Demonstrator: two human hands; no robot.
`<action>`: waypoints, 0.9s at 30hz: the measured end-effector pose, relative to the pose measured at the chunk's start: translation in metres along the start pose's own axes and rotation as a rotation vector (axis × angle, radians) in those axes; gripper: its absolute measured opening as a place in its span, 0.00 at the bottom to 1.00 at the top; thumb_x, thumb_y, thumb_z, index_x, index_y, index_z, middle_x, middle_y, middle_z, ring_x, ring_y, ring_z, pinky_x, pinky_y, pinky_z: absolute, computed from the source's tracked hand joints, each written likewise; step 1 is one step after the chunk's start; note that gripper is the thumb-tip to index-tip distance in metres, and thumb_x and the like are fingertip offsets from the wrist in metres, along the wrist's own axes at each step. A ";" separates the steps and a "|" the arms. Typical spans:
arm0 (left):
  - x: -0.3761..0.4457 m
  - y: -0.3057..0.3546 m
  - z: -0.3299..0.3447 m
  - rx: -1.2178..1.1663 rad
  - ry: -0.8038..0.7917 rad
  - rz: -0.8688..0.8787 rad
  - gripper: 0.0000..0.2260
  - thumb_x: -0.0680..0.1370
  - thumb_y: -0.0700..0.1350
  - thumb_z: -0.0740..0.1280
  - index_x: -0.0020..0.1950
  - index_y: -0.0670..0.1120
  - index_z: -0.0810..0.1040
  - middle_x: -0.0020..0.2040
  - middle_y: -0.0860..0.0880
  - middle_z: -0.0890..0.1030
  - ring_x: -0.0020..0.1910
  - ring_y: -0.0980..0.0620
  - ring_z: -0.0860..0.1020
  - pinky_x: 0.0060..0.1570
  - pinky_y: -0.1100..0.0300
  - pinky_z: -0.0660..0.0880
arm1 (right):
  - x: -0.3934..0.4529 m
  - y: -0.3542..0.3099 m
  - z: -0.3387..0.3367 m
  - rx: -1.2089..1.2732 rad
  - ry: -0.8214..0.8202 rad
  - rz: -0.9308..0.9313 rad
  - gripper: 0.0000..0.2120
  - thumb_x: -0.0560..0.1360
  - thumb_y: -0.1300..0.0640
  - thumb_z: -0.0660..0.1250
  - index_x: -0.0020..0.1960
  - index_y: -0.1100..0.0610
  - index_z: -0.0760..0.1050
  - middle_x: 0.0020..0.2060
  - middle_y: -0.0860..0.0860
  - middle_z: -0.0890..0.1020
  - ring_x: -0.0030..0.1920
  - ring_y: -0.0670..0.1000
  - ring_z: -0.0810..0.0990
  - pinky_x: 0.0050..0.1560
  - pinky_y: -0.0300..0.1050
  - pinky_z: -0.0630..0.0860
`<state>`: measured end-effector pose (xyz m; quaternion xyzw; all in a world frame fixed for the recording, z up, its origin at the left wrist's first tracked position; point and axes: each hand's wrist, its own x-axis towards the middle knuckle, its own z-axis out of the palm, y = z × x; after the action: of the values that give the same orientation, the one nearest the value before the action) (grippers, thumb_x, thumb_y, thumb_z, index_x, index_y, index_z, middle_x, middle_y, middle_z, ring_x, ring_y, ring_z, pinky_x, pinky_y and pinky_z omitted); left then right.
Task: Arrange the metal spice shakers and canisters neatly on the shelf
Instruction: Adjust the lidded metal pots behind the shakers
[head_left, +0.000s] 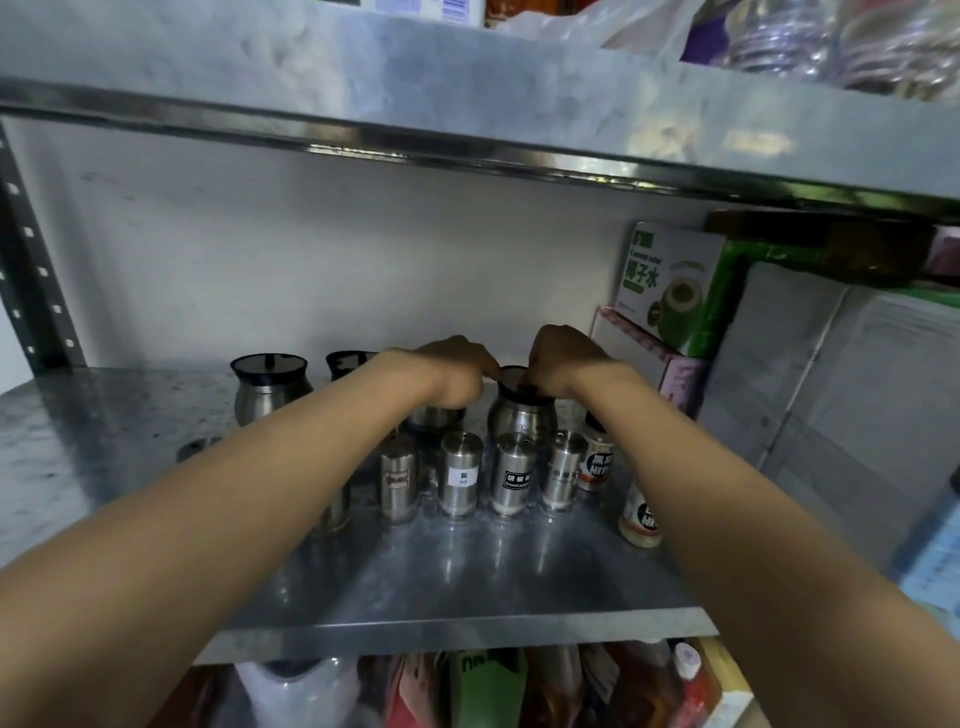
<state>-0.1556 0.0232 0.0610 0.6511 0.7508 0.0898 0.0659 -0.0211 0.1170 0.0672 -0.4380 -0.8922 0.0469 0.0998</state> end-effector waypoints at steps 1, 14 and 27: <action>0.000 0.001 0.001 0.003 0.014 -0.002 0.25 0.76 0.35 0.57 0.70 0.55 0.71 0.73 0.48 0.68 0.66 0.46 0.72 0.65 0.54 0.71 | -0.001 -0.001 0.000 -0.012 0.003 0.001 0.20 0.72 0.54 0.70 0.30 0.56 0.63 0.28 0.52 0.67 0.27 0.50 0.66 0.25 0.43 0.59; 0.006 -0.007 -0.004 -0.039 0.048 0.016 0.23 0.78 0.35 0.56 0.71 0.51 0.70 0.74 0.47 0.66 0.71 0.46 0.66 0.68 0.58 0.64 | -0.001 0.003 0.006 0.169 0.032 0.069 0.23 0.70 0.43 0.73 0.31 0.54 0.63 0.29 0.50 0.69 0.28 0.48 0.68 0.24 0.42 0.61; -0.037 -0.089 -0.035 -0.013 0.156 -0.053 0.14 0.80 0.44 0.58 0.64 0.47 0.77 0.67 0.45 0.75 0.64 0.45 0.74 0.65 0.51 0.71 | 0.014 -0.060 0.009 0.229 0.057 -0.137 0.09 0.76 0.61 0.64 0.50 0.57 0.83 0.53 0.54 0.83 0.53 0.54 0.80 0.52 0.43 0.77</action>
<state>-0.2440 -0.0272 0.0751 0.6217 0.7700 0.1431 0.0137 -0.0783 0.0914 0.0706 -0.3630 -0.9056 0.1292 0.1775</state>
